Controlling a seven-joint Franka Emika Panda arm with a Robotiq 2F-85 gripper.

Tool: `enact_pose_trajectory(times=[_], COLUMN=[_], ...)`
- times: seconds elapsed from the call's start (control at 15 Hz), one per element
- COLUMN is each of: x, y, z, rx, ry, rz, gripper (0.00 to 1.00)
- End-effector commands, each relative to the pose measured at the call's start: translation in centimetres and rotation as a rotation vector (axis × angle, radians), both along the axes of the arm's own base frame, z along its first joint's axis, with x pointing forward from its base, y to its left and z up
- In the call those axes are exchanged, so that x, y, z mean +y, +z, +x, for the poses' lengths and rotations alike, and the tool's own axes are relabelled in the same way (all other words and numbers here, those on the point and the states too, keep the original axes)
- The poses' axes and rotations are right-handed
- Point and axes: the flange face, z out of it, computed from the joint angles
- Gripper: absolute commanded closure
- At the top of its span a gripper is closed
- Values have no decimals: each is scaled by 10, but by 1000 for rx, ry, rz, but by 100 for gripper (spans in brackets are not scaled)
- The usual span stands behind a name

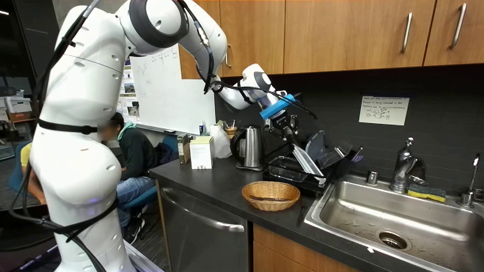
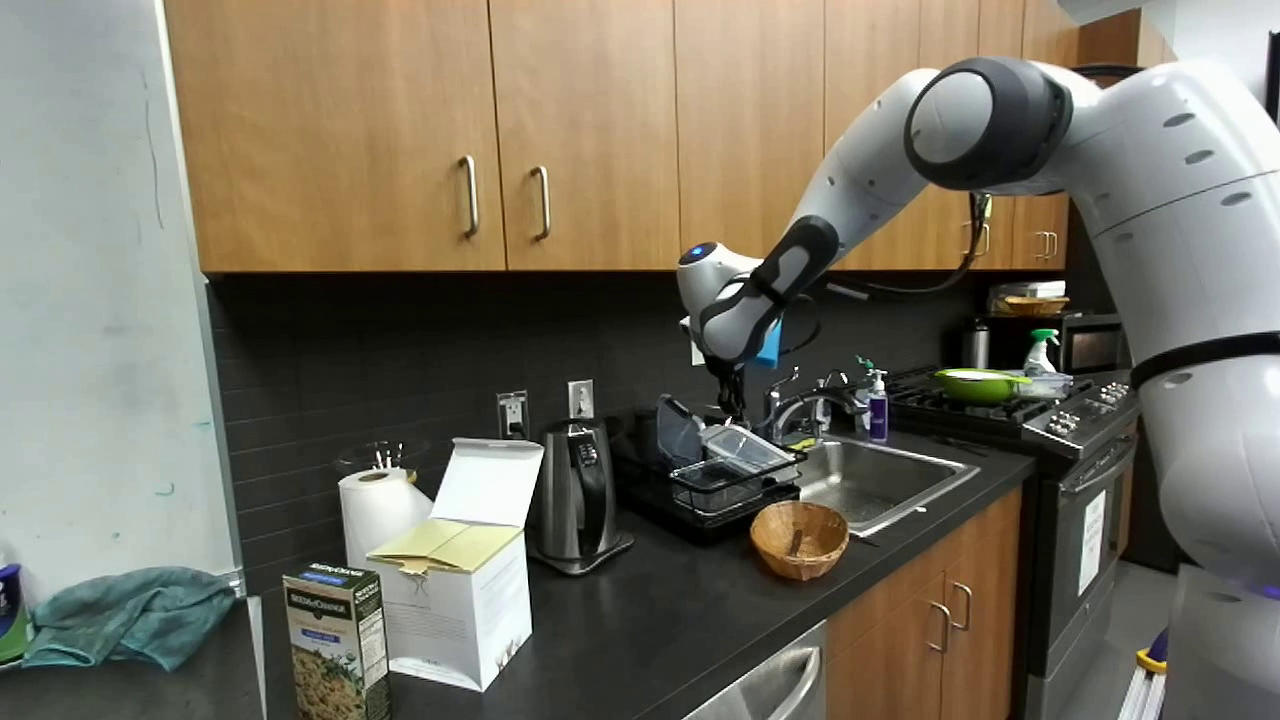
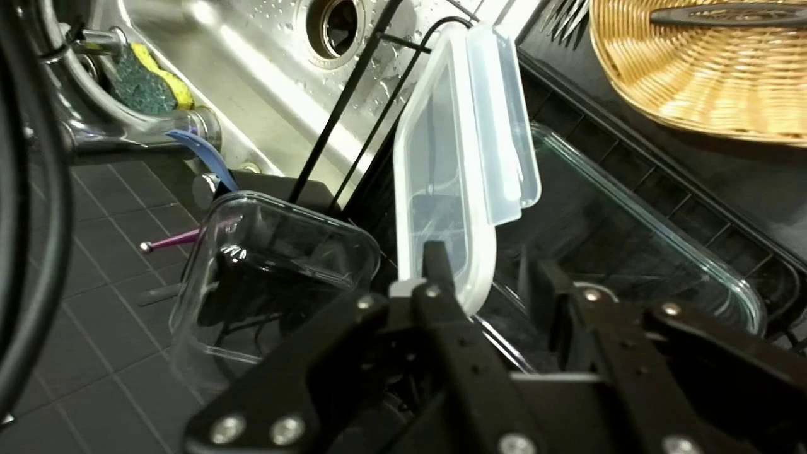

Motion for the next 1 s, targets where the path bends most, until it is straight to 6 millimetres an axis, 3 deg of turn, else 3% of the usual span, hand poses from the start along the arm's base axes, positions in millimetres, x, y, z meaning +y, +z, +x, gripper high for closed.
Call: enact_pose_trajectory(times=[0.0, 0.27, 0.33, 0.93], x=[2, -4, -4, -5], y=[4, -1, -4, -17], z=[-20, -32, -34, -29], rx=[-3, 10, 14, 20], ry=[-21, -46, -49, -55], rz=[-11, -3, -6, 20], gripper=[33, 5, 2, 0])
